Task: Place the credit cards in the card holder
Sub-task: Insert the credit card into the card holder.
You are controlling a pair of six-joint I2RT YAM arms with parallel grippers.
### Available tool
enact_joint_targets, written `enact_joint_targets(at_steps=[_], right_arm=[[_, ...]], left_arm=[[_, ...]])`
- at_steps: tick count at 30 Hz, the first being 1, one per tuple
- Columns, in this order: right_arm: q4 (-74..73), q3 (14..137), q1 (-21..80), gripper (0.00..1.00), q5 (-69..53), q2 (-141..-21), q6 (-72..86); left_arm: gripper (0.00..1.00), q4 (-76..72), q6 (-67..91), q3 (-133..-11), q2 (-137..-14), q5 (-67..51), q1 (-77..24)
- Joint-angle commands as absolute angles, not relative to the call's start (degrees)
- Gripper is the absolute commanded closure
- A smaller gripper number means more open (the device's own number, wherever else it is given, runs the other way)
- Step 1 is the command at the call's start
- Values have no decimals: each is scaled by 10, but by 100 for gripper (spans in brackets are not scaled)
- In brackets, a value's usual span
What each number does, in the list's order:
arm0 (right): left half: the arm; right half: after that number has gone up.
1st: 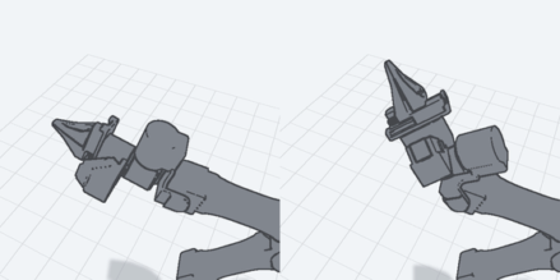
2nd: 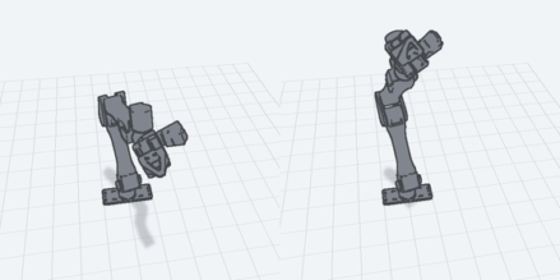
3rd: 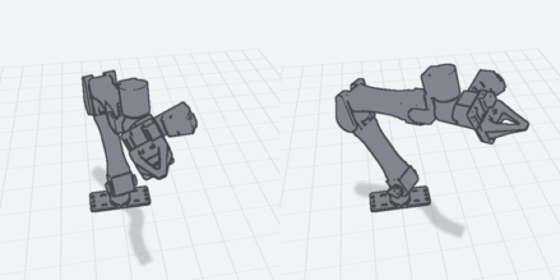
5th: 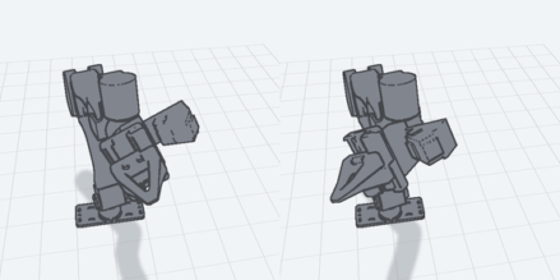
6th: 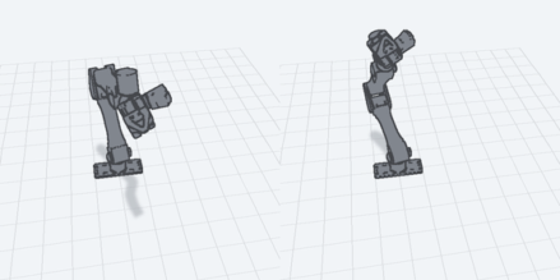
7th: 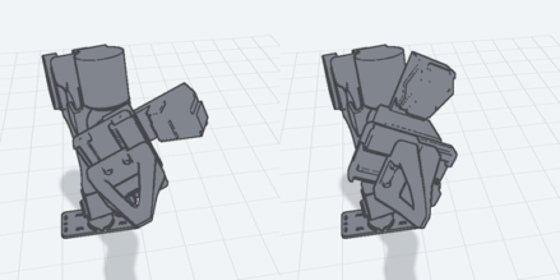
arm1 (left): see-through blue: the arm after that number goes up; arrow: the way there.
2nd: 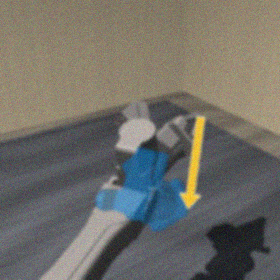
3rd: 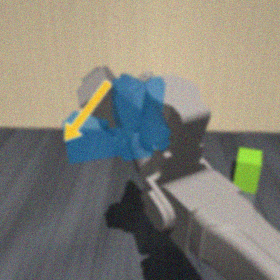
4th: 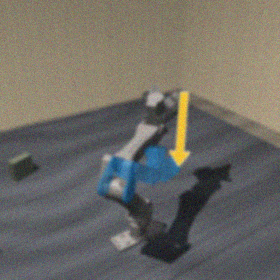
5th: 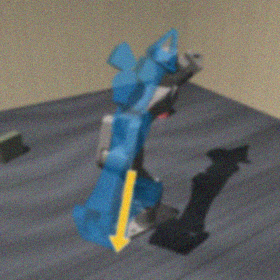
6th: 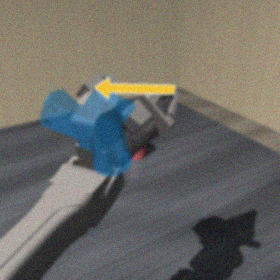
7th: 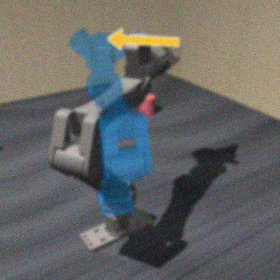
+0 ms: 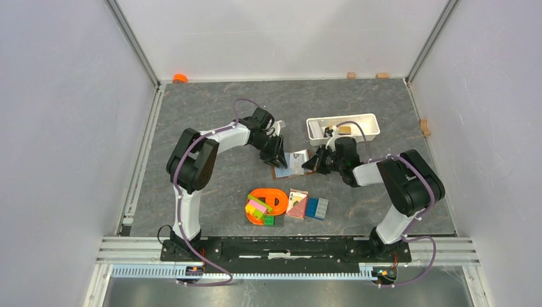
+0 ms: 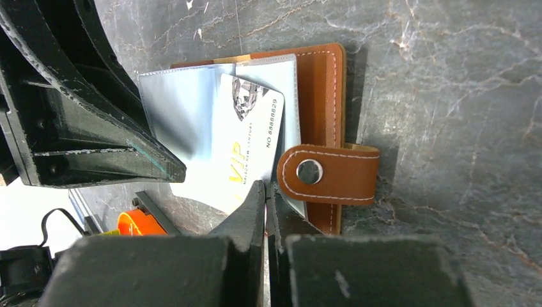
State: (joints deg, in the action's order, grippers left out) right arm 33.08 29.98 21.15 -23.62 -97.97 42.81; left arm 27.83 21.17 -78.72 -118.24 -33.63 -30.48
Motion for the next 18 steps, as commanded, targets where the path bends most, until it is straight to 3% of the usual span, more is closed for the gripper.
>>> enact_joint_targets(at_steps=[1, 18], right_arm=[[217, 336, 202, 100, -235, -996, 362], [122, 415, 202, 100, -263, -1059, 299]], left_arm=[[65, 296, 170, -759, -1213, -202, -281], [68, 292, 148, -768, -1214, -217, -281]])
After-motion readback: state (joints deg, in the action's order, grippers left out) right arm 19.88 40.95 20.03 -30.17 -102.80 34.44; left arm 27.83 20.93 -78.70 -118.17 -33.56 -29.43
